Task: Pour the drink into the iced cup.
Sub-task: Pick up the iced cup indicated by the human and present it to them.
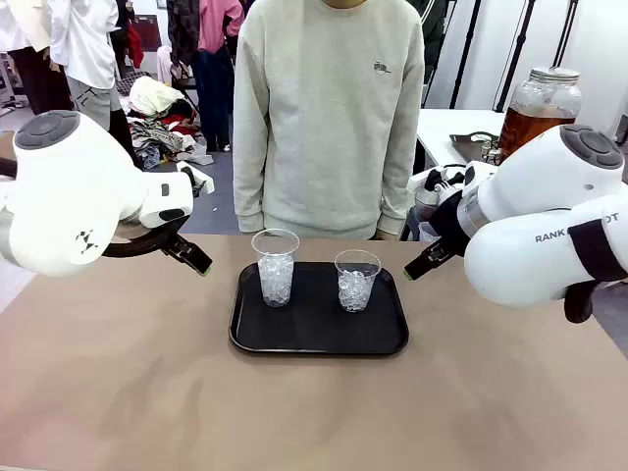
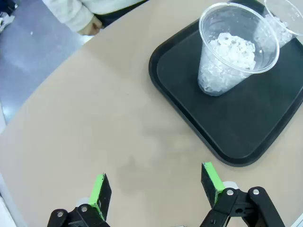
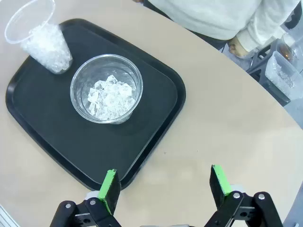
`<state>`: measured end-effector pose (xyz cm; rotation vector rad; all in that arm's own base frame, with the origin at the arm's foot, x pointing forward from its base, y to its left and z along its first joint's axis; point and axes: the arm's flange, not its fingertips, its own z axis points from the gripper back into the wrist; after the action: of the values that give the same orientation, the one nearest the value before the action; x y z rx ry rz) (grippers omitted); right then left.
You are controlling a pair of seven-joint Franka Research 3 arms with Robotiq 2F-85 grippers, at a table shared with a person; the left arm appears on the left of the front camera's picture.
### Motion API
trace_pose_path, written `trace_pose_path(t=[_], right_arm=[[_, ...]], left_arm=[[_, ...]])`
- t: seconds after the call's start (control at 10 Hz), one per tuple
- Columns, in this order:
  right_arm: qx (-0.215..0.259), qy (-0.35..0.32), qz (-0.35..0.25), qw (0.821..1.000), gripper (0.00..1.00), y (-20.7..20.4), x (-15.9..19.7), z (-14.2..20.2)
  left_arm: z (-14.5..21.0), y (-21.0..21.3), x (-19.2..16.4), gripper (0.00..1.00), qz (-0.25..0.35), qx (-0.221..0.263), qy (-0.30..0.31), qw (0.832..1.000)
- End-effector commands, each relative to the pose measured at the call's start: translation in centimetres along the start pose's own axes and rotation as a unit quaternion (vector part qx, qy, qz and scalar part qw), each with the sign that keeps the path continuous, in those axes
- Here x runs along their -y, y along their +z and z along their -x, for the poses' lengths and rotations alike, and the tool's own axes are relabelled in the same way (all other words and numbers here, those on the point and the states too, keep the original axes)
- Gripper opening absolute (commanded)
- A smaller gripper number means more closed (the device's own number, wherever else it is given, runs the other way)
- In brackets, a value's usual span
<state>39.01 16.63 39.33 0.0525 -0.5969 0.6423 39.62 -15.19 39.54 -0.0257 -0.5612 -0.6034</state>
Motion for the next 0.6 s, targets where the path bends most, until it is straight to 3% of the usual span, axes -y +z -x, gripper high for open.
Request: trace_pose_path(t=[0.0,0.5], right_arm=[[0.003,-0.001,0.001,1.000,1.00,0.06,0.08,-0.05],[0.003,-0.001,0.001,1.000,1.00,0.06,0.08,-0.05]], left_arm=[[-0.05,0.01,-0.12,1.00,-0.002,0.004,0.001,1.000],[-0.05,0.01,-0.12,1.00,-0.002,0.004,0.001,1.000]])
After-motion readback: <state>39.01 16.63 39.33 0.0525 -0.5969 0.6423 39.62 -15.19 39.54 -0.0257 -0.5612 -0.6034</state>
